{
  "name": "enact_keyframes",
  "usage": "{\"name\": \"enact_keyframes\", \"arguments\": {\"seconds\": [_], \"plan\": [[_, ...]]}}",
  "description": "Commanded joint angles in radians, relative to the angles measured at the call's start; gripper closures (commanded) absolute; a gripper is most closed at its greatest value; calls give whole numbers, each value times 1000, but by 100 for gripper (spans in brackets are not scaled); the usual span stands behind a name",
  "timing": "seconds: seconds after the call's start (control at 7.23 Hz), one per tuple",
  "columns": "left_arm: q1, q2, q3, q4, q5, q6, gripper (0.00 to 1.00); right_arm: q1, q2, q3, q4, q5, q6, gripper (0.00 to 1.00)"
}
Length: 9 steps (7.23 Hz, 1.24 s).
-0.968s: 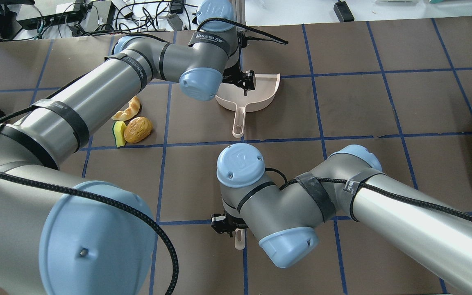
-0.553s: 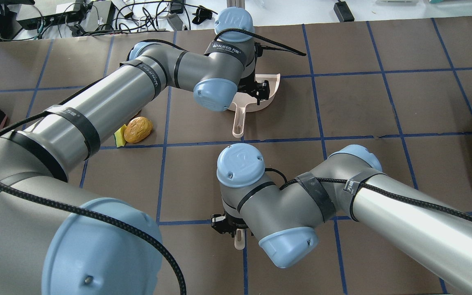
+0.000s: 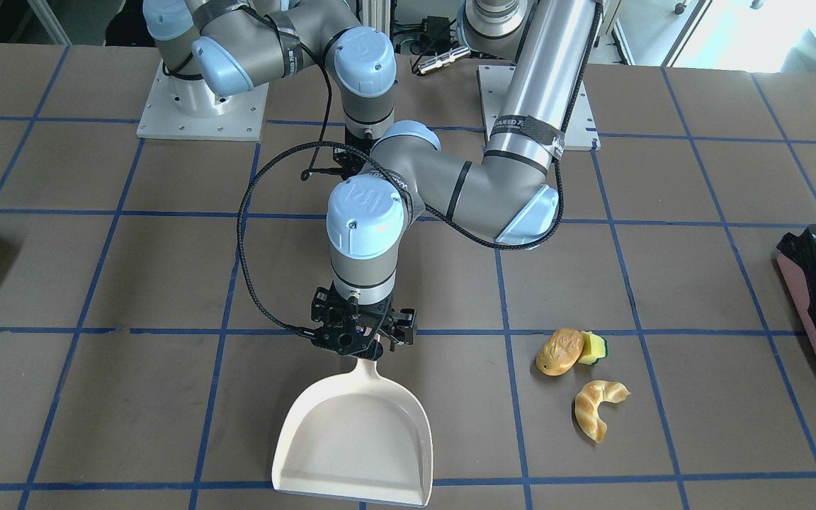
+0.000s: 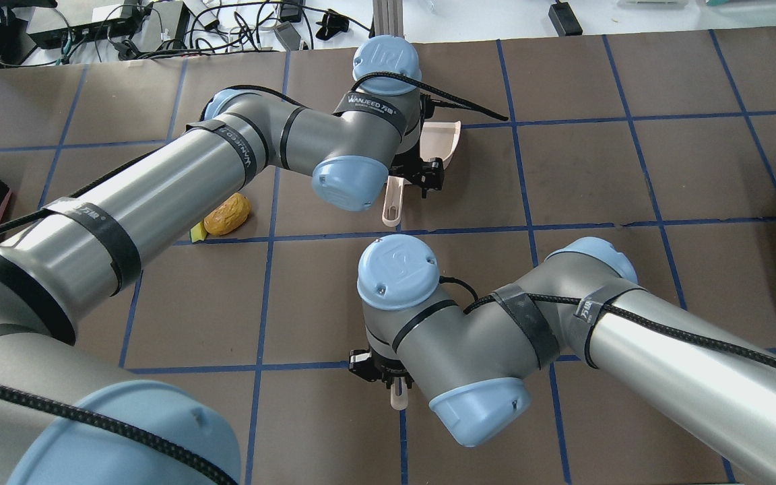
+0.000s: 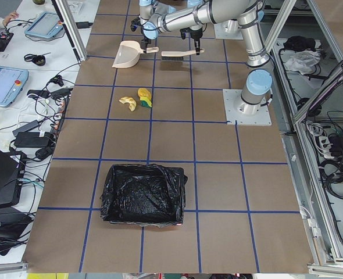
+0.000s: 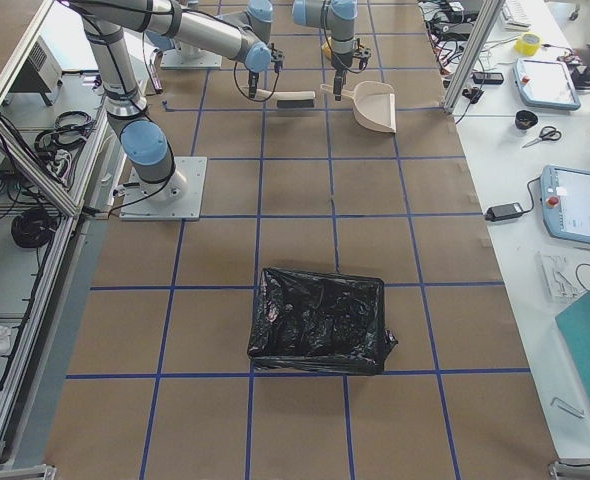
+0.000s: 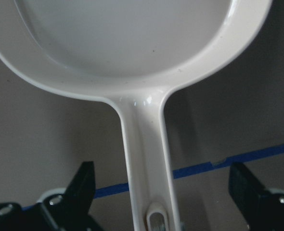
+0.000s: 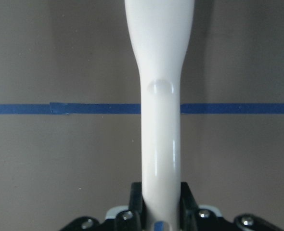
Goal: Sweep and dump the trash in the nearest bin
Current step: 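Lift the dustpan with the left gripper and set it beside the trash pile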
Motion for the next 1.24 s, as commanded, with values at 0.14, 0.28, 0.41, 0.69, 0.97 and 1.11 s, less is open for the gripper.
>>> {"name": "enact_keyframes", "arguments": {"seconds": [0.14,0.28,0.41,0.69,0.97,1.11], "plan": [[1,4,-22,30,-5,-83,11,9,-50,2,38,-1,217,100],[4,6,-43,32,-1,-79,11,17,-50,0,46,-1,261,100],[8,6,-54,32,0,-79,11,20,-56,2,81,-3,326,100],[11,12,-59,35,1,-77,22,29,-79,0,112,-3,384,100],[12,30,-79,32,1,-79,94,31,-80,0,114,-16,434,100],[15,32,-85,32,-2,-74,100,31,-80,-1,114,-18,436,100]]}}
